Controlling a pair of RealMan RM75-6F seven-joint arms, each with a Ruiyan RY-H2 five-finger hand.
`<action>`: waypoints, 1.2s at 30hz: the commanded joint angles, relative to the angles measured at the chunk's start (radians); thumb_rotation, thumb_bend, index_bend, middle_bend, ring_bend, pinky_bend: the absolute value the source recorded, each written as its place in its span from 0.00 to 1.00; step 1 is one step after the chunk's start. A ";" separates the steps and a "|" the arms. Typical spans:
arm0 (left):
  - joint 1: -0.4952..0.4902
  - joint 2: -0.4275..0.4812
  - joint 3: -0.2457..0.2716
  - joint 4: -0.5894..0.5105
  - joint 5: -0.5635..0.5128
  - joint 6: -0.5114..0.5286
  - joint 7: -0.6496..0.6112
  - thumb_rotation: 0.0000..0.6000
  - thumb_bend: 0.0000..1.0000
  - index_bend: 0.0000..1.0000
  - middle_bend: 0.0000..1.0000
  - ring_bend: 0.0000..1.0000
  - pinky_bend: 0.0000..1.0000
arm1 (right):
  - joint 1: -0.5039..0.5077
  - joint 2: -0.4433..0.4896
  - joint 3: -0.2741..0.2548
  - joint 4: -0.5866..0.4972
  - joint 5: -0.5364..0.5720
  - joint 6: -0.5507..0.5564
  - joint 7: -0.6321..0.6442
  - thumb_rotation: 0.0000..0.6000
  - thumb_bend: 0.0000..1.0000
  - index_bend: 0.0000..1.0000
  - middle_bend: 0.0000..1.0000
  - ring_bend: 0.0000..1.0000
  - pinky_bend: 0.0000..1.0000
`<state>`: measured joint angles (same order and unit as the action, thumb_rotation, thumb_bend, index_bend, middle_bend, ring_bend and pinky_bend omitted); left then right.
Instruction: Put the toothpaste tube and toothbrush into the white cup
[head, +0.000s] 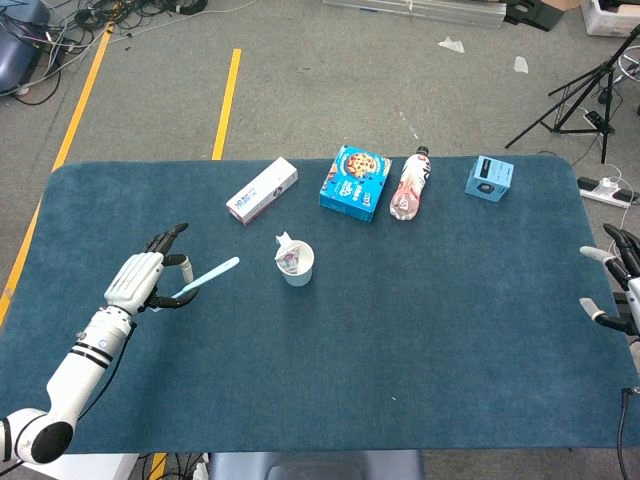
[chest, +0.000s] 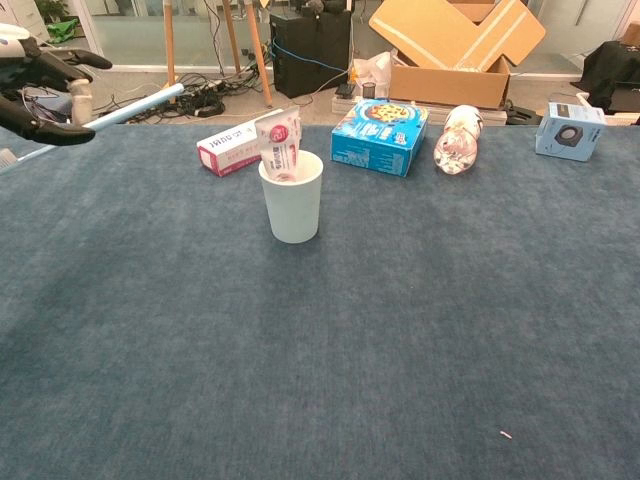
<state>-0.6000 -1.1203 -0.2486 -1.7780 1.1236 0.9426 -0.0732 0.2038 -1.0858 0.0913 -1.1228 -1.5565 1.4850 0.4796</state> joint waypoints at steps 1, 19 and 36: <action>-0.040 -0.006 -0.009 0.008 -0.009 0.003 0.084 1.00 0.38 0.58 0.02 0.00 0.00 | 0.000 0.001 0.000 -0.001 0.000 0.003 0.000 1.00 0.20 0.26 0.00 0.00 0.13; -0.243 -0.155 0.004 0.256 -0.037 0.006 0.505 1.00 0.38 0.58 0.02 0.00 0.00 | -0.014 0.015 0.004 0.008 0.007 0.020 0.026 1.00 0.20 0.26 0.00 0.00 0.13; -0.321 -0.226 0.062 0.396 0.119 0.027 0.629 1.00 0.38 0.58 0.02 0.00 0.00 | -0.024 -0.010 0.002 0.068 0.013 0.023 0.079 1.00 0.20 0.26 0.00 0.00 0.13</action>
<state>-0.9169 -1.3420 -0.1893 -1.3868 1.2376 0.9659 0.5531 0.1798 -1.0953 0.0929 -1.0551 -1.5437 1.5078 0.5586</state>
